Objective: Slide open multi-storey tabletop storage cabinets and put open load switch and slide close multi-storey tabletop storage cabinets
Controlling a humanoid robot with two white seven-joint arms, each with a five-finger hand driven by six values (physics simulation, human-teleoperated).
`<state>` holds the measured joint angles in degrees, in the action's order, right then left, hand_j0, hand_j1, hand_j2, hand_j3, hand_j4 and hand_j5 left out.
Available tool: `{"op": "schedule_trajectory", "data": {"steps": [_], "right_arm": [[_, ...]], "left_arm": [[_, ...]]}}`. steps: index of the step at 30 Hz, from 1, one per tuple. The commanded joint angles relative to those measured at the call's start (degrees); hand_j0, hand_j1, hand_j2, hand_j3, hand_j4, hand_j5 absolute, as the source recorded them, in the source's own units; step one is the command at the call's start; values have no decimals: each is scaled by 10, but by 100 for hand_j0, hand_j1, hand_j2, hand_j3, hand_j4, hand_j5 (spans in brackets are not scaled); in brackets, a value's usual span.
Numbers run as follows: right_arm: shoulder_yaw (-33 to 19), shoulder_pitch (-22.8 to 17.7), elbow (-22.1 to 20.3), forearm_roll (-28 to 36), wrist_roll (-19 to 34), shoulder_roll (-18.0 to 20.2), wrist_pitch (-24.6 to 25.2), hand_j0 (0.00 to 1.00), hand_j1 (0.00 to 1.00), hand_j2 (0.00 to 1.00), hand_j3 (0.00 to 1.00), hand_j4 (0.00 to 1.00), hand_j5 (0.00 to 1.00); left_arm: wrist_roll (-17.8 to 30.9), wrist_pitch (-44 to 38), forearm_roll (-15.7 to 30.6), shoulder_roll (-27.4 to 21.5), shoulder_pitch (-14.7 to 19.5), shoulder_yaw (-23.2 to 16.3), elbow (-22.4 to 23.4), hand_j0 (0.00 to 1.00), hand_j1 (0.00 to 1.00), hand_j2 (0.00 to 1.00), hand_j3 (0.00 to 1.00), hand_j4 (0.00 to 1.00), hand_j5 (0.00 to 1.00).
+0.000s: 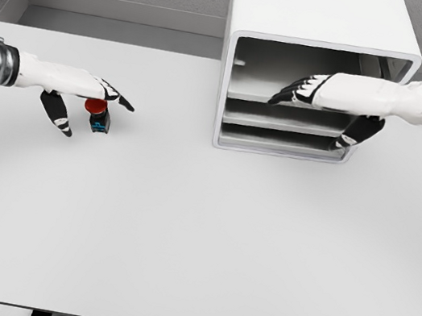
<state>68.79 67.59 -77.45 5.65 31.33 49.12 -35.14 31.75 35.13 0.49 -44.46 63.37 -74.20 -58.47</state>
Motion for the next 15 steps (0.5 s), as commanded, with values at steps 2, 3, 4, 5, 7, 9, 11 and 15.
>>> {"op": "schedule_trajectory", "data": {"steps": [2, 3, 4, 5, 7, 9, 11, 15], "right_arm": [[-1, 1, 11, 0, 0, -10, 1, 100, 100, 100, 100, 100, 100], [0, 4, 22, -1, 0, -18, 1, 100, 100, 100, 100, 100, 100], [2, 4, 40, -1, 1, -31, 1, 100, 100, 100, 100, 100, 100], [2, 4, 48, -2, 3, -36, 1, 100, 100, 100, 100, 100, 100], [2, 4, 73, -2, 5, -45, 1, 100, 100, 100, 100, 100, 100], [2, 3, 86, -3, 4, -51, 1, 100, 100, 100, 100, 100, 100], [2, 4, 114, -3, 5, -68, 1, 100, 100, 100, 100, 100, 100], [1, 3, 140, -11, 6, -80, 1, 100, 100, 100, 100, 100, 100]], "left_arm": [[0, -1, 3, 7, 1, 1, 11, 100, 100, 100, 100, 100, 100], [-1, -1, 3, 10, 1, 2, 11, 100, 100, 100, 100, 100, 100], [-1, -1, 4, 11, 1, 2, 12, 100, 100, 100, 100, 100, 100], [-1, -1, 4, 18, 1, 2, 18, 100, 100, 100, 100, 100, 100], [-1, -1, 3, 27, 1, 2, 27, 99, 99, 99, 99, 99, 99], [-1, -1, 3, 27, 2, 2, 27, 91, 91, 91, 91, 91, 91], [-1, -1, -6, 27, 2, 3, 27, 83, 83, 83, 83, 83, 83], [-1, -1, -7, 26, 1, 3, 27, 76, 76, 76, 76, 76, 76]]}}
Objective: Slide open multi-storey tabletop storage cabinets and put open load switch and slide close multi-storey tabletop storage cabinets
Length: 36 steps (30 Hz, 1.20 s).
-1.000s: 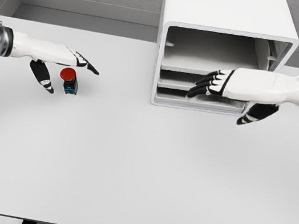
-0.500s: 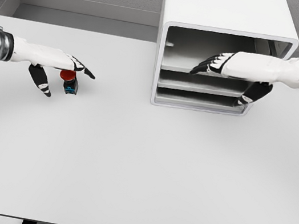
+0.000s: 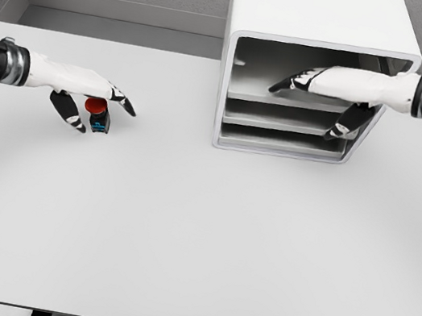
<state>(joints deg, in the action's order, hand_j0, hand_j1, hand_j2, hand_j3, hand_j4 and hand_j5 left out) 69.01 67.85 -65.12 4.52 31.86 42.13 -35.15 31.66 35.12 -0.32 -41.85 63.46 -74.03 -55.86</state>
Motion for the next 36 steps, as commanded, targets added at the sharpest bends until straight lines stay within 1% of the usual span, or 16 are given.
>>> {"op": "schedule_trajectory", "data": {"steps": [1, 11, 13, 14, 15, 16, 19, 22, 24, 28, 34, 36], "right_arm": [[-1, 0, 22, 0, 0, -12, 1, 100, 100, 100, 100, 100, 100], [-3, 0, 13, -6, 12, -7, 1, 100, 100, 100, 100, 100, 100], [-3, -2, -3, -6, 11, -6, 1, 100, 100, 100, 100, 100, 100], [-3, -3, -3, -6, 12, -6, 1, 100, 100, 100, 100, 100, 100], [-3, -3, -3, -6, 12, -6, 1, 100, 100, 100, 100, 100, 100], [-3, -4, -3, -6, 12, -6, 1, 100, 100, 100, 100, 100, 100], [-2, -4, -8, -6, 12, -6, 1, 100, 100, 100, 100, 100, 100], [-2, -4, -16, -7, 12, -5, 1, 100, 100, 100, 100, 100, 100], [-2, -5, -26, -7, 11, 4, 1, 100, 100, 100, 100, 100, 100], [-2, -9, -47, -7, 12, 16, 1, 100, 100, 100, 100, 100, 100], [-4, -11, -81, -7, 11, 43, 1, 100, 100, 100, 100, 100, 100], [-4, -12, -86, -7, 11, 44, 1, 100, 100, 100, 100, 100, 100]], "left_arm": [[0, -1, 2, 0, 0, 1, 1, 74, 74, 74, 74, 74, 74], [0, -1, 2, -3, 1, 3, 1, 74, 74, 74, 74, 74, 74], [0, -1, 1, -5, 1, 4, 1, 73, 73, 73, 73, 73, 73], [-1, -1, 1, -5, 0, 4, 1, 73, 73, 73, 73, 73, 73], [-1, -1, 1, -5, 0, 4, 1, 68, 68, 68, 68, 68, 68], [-1, -1, 1, -5, 0, 4, 1, 67, 67, 67, 67, 67, 67], [-1, -1, 1, -5, 1, 4, 1, 57, 57, 57, 57, 57, 57], [-1, -1, 1, -5, 1, 4, 1, 51, 51, 51, 51, 51, 51], [0, -1, 1, -5, 1, 4, 2, 45, 45, 45, 45, 45, 45], [-1, -1, 2, -4, 1, 6, 1, 40, 40, 40, 40, 40, 40], [1, -1, 5, -6, 8, 9, -11, 40, 40, 40, 40, 40, 40], [1, -1, 6, -6, 16, 9, -18, 40, 40, 40, 40, 40, 40]]}}
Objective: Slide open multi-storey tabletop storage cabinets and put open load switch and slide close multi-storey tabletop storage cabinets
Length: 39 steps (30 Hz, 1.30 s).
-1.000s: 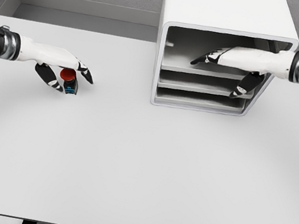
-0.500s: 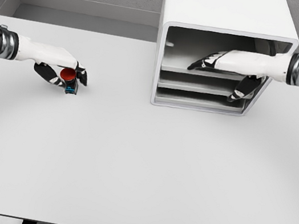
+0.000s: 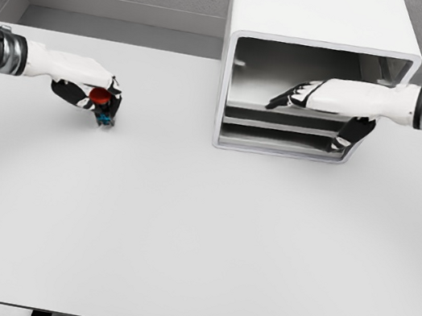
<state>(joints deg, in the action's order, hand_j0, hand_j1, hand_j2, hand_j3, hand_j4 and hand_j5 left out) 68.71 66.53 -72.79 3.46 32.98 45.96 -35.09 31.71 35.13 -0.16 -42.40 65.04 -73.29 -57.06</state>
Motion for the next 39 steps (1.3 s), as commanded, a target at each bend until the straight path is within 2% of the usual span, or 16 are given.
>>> {"op": "schedule_trajectory", "data": {"steps": [1, 4, 8, 17, 21, 33, 39], "right_arm": [[0, -2, -11, 3, 0, 6, 1, 100, 100, 100, 100, 100, 100], [-2, -4, -38, 3, -2, 17, 1, 100, 100, 100, 100, 100, 100], [-2, -11, -53, 3, -3, 23, 1, 100, 100, 100, 100, 100, 100], [-2, -26, -103, 3, -5, 48, 1, 100, 100, 100, 100, 100, 100], [-3, -29, -125, 3, -6, 61, 1, 100, 100, 100, 100, 100, 100], [-3, -40, -212, 3, -7, 107, 1, 100, 100, 100, 100, 100, 100], [-3, -42, -222, 3, -8, 126, 1, 100, 100, 100, 100, 100, 100]], "left_arm": [[0, -1, 4, 0, 1, 2, -9, 40, 40, 40, 40, 40, 40], [0, -1, 7, -10, 10, 2, -31, 40, 40, 40, 40, 40, 40], [0, -1, 7, -24, 15, 3, -71, 40, 40, 40, 40, 40, 40], [0, -1, 12, -84, 34, 3, -208, 40, 40, 40, 40, 40, 40], [0, -1, 20, -109, 43, 3, -255, 40, 40, 40, 40, 40, 40], [0, -1, 42, -145, 64, 3, -351, 41, 41, 41, 41, 41, 41], [-1, -1, 46, -146, 78, 3, -365, 41, 41, 41, 41, 41, 41]]}}
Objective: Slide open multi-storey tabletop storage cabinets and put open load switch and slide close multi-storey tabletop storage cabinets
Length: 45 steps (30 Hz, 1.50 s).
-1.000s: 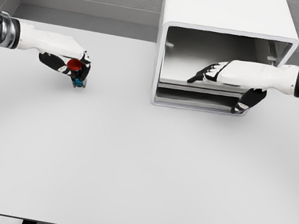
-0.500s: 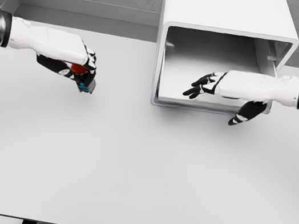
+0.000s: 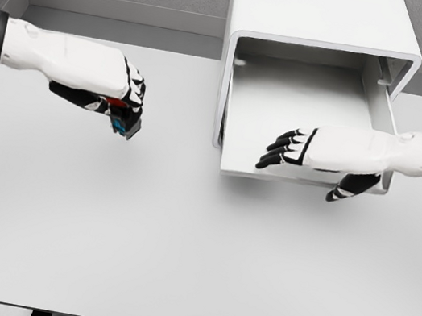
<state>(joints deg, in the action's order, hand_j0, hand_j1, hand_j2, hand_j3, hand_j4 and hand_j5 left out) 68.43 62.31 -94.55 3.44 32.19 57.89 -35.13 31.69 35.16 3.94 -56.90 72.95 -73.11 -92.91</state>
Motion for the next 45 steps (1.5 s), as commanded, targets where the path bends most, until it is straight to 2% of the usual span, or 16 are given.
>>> {"op": "schedule_trajectory", "data": {"steps": [1, 7, 15, 21, 25, 35, 45], "right_arm": [[0, 0, -7, 3, -1, 9, 1, 100, 100, 100, 100, 100, 100], [1, -7, -17, 4, -1, 13, 1, 100, 100, 100, 100, 100, 100], [-6, -10, -18, 10, -10, 33, 1, 100, 100, 100, 100, 100, 100], [-18, -8, -19, 61, -17, 60, 1, 100, 100, 100, 100, 100, 100], [-15, -10, -19, 61, -19, 58, 1, 100, 100, 100, 100, 100, 100], [3, -12, -20, 61, -22, 57, 1, 100, 100, 100, 100, 100, 100], [7, -12, -20, 61, -22, 57, 1, 100, 100, 100, 100, 100, 100]], "left_arm": [[-1, -2, 7, -1, 1, 1, -10, 41, 41, 41, 41, 41, 41], [-1, -2, 18, -3, 27, 1, -20, 41, 41, 41, 41, 41, 41], [-1, -2, 28, 5, 45, 1, -24, 41, 41, 41, 41, 41, 41], [-1, -2, 30, 22, 64, 1, -26, 41, 41, 41, 41, 41, 41], [-1, -2, 30, 28, 85, 1, -26, 41, 41, 41, 41, 41, 41], [0, -2, 30, 81, 111, -2, -23, 41, 41, 41, 41, 41, 41], [0, -2, 26, 158, 131, -4, -6, 41, 41, 41, 41, 41, 41]]}}
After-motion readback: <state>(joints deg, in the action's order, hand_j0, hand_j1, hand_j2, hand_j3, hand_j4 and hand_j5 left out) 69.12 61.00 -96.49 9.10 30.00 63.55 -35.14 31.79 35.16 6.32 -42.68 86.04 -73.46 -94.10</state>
